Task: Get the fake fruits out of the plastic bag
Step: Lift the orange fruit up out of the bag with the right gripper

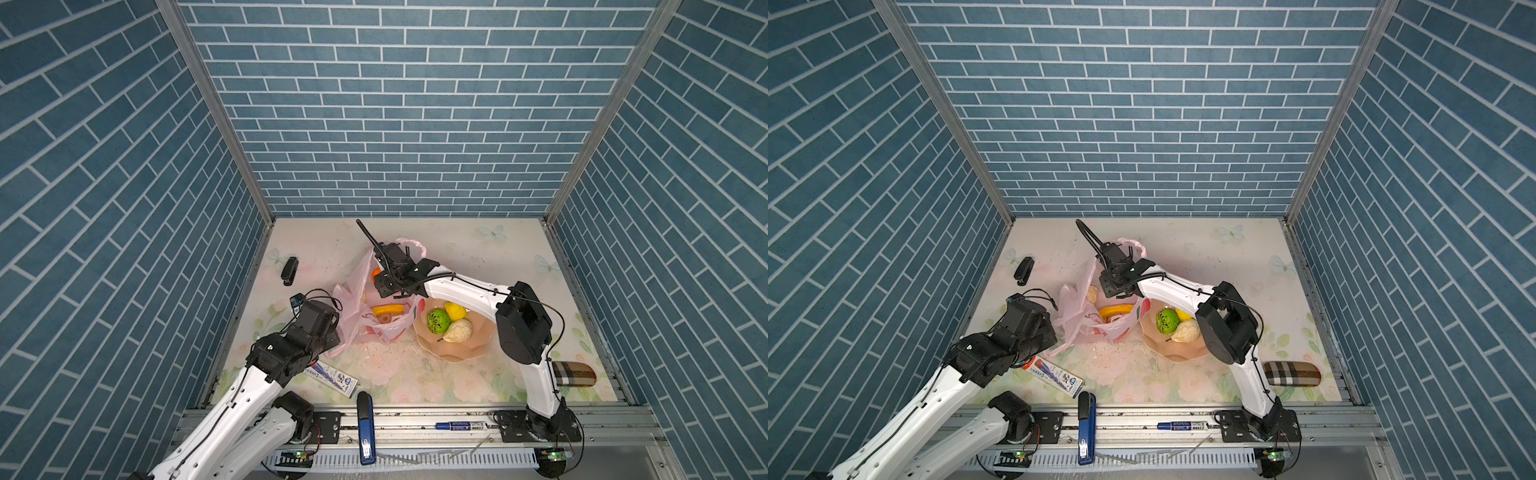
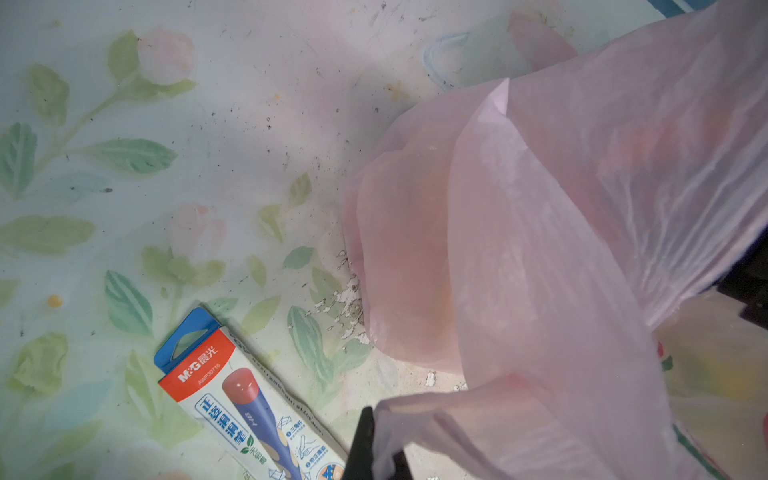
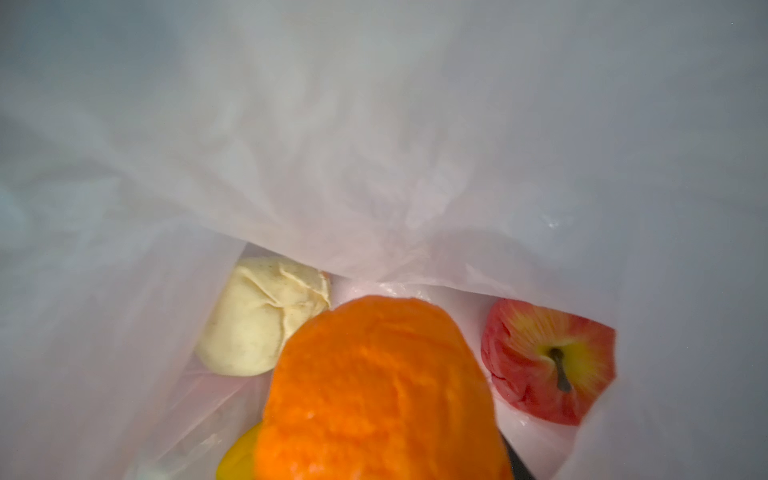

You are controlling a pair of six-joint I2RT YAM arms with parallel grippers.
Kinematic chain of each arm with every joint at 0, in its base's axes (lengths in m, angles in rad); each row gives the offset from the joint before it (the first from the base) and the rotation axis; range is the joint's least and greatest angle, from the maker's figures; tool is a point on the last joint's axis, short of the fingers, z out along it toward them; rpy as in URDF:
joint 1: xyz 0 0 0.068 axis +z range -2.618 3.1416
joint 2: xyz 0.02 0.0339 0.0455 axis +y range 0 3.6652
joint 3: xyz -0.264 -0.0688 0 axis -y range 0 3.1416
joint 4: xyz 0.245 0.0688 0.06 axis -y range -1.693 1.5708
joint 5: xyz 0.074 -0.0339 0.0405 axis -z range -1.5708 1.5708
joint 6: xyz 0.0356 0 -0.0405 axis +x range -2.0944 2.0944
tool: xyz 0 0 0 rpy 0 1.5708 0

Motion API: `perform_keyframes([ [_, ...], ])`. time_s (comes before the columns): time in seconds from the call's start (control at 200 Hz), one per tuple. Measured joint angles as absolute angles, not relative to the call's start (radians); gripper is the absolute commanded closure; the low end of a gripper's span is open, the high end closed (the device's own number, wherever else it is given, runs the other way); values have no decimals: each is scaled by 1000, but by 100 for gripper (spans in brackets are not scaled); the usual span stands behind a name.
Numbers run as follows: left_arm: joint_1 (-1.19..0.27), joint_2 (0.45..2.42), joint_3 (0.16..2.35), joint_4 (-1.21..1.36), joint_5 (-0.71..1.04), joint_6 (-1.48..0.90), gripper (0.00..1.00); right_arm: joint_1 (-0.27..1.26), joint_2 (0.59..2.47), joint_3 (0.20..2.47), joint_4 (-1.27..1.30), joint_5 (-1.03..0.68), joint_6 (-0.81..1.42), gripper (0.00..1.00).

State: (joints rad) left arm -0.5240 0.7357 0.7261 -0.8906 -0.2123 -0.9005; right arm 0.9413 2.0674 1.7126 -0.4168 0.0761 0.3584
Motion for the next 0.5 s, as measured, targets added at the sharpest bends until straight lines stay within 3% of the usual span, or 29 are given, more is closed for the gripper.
perform_keyframes([
  [0.5,-524,730,835,-851,-350,-880,97,941,2003,1711,-489,-80,322,86],
])
